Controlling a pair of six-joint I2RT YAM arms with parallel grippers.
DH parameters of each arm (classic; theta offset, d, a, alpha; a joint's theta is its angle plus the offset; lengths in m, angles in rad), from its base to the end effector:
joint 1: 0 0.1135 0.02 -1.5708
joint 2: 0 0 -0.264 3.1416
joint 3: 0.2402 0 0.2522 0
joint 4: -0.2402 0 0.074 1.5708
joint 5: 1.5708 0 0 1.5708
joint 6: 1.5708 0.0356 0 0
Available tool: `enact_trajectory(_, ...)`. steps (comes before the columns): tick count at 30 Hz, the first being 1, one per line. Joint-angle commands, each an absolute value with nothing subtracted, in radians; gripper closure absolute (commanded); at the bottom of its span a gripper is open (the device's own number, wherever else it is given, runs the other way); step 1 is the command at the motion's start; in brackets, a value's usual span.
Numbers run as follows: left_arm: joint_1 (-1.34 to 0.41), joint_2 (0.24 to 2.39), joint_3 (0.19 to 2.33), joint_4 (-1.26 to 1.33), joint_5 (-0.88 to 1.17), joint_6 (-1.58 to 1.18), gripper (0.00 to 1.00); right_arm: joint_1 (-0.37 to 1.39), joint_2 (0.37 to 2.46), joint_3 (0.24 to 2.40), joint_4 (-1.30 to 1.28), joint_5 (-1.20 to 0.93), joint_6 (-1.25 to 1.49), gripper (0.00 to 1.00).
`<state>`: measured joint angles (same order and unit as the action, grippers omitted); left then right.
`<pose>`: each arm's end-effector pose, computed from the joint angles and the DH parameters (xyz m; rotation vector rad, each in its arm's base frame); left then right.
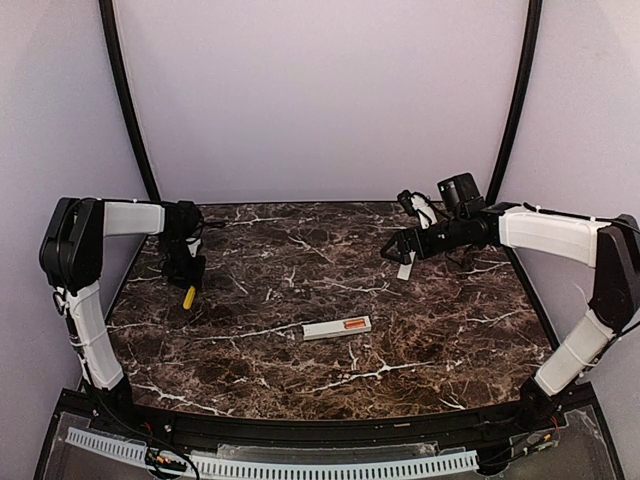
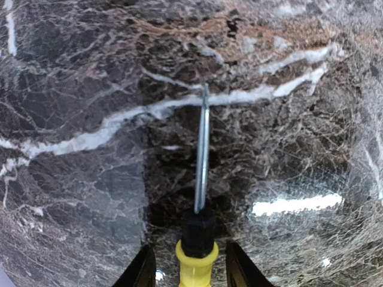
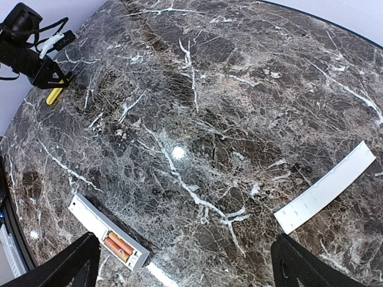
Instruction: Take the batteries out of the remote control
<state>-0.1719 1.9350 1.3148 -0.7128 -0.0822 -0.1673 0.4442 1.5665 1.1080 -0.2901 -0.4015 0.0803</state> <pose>0.3690 -0.0611 0.1602 -0.0075 2.8929 0.0589 0.3040 0.1601 0.2502 -0.6298 2.2720 0.7270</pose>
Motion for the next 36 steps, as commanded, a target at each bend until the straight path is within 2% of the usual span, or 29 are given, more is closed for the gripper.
enact_trajectory(1, -0.167, 1.956, 1.326, -0.747, -0.035, -0.151, 0.62, 0.44, 1.572, 1.115, -0.264, -0.418, 0.08, 0.01)
enact_trajectory(4, -0.167, 1.966, 1.323, -0.735, -0.032, -0.153, 0.65, 0.44, 1.579, 1.119, -0.264, -0.422, 0.078, 0.01)
enact_trajectory(8, -0.167, 1.977, 1.335, -0.728, -0.034, -0.155, 0.72, 0.439, 1.592, 1.127, -0.264, -0.43, 0.078, 0.01)
enact_trajectory(9, -0.166, 1.98, 1.339, -0.73, -0.035, -0.155, 0.8, 0.44, 1.593, 1.129, -0.265, -0.43, 0.078, 0.01)
enact_trajectory(12, -0.166, 1.985, 1.347, -0.729, -0.035, -0.156, 0.96, 0.44, 1.596, 1.131, -0.265, -0.428, 0.077, 0.01)
enact_trajectory(14, -0.166, 1.978, 1.345, -0.714, -0.01, -0.15, 0.99, 0.439, 1.599, 1.134, -0.267, -0.429, 0.077, 0.02)
enact_trajectory(26, -0.2, 1.779, 1.236, -0.434, 0.524, -0.171, 1.0, 0.44, 1.602, 1.162, -0.248, -0.458, 0.111, 0.01)
enact_trajectory(31, -0.257, 1.761, 1.228, -0.31, 0.65, -0.22, 1.0, 0.44, 1.582, 1.144, -0.215, -0.479, 0.127, 0.01)
enact_trajectory(36, -0.333, 1.759, 1.189, -0.063, 0.757, -0.363, 1.0, 0.442, 1.547, 1.102, -0.146, -0.507, 0.173, 0.02)
